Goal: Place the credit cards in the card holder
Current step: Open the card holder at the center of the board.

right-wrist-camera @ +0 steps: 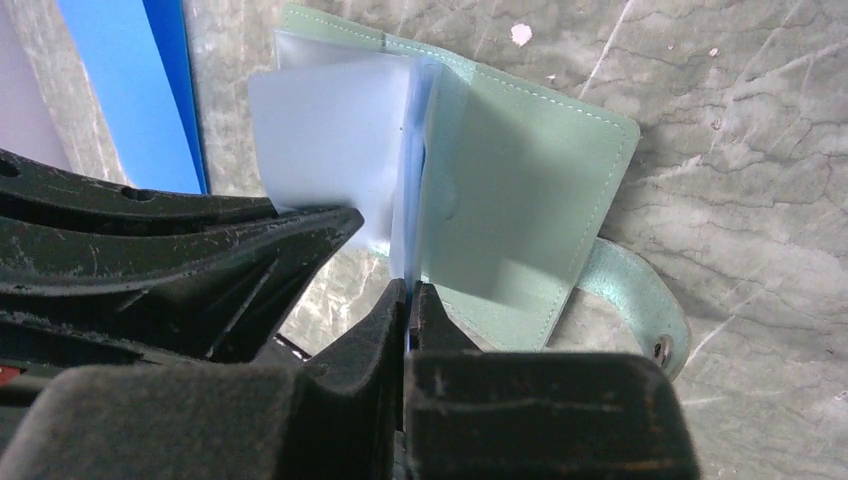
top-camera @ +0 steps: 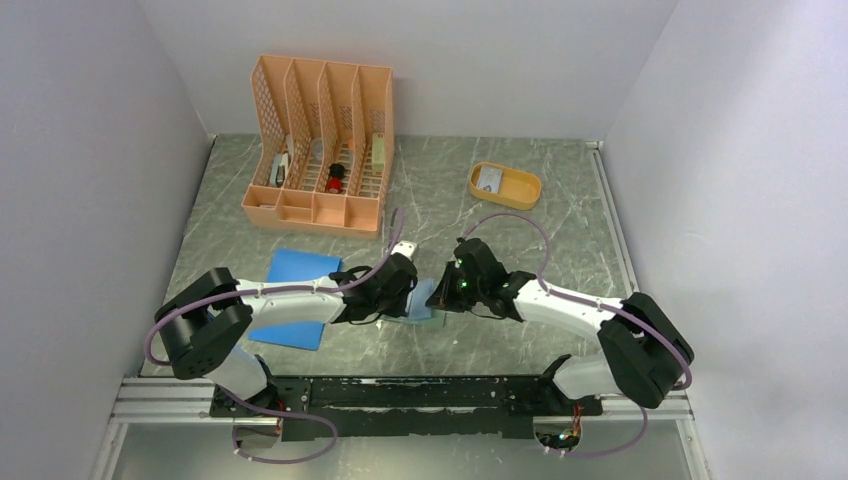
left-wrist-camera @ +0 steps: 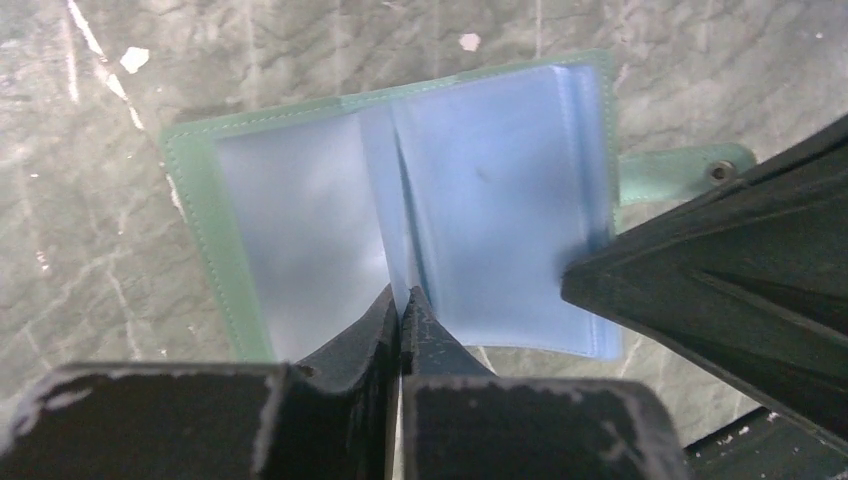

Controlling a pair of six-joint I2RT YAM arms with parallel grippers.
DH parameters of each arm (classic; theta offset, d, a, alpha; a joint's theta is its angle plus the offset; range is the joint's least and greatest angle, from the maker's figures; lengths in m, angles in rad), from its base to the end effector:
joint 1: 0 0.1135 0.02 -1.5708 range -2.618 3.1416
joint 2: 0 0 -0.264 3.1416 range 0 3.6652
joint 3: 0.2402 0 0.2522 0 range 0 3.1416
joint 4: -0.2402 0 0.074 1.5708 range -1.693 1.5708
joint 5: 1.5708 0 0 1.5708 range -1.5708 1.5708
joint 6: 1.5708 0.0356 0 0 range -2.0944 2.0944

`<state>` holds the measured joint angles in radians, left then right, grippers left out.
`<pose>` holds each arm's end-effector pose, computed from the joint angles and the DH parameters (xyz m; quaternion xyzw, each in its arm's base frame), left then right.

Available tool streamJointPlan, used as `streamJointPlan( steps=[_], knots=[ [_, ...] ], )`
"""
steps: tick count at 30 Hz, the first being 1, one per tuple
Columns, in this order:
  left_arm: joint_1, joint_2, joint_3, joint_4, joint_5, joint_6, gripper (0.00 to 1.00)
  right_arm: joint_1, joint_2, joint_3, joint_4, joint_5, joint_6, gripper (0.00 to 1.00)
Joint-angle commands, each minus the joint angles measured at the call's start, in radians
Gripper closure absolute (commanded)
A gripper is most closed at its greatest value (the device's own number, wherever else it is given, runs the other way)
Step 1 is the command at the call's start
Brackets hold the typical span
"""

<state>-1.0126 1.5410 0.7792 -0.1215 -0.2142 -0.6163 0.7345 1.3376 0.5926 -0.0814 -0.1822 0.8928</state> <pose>0.1652 -0.2503 0.1676 0.1490 0.9249 -0.1747 0.3032 0.1839 0.1747 0.1682 0.0404 0.9274 0.3214 0.1872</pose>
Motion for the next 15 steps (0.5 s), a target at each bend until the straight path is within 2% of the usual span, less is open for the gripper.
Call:
streamJointPlan(
  steps=[1,5,6,10,15],
  knots=[
    [-0.003,-0.024,-0.012,-0.040,-0.091,-0.053,0.95,0.003,-0.031,-0.027,-0.018,0.044,-0.003,1.00],
    [-0.002,-0.024,-0.043,-0.017,-0.088,-0.081,0.95,0.003,-0.065,-0.053,-0.062,0.079,-0.007,1.00],
    [0.000,-0.018,-0.047,-0.014,-0.083,-0.086,0.95,0.003,-0.078,-0.052,-0.083,0.092,-0.013,0.96],
    [0.000,-0.007,-0.054,0.003,-0.064,-0.105,0.95,0.003,-0.149,-0.035,-0.170,0.139,-0.043,0.69],
    [0.000,-0.011,-0.064,0.020,-0.045,-0.126,0.95,0.006,-0.257,0.009,-0.216,0.113,-0.064,0.65]
  ],
)
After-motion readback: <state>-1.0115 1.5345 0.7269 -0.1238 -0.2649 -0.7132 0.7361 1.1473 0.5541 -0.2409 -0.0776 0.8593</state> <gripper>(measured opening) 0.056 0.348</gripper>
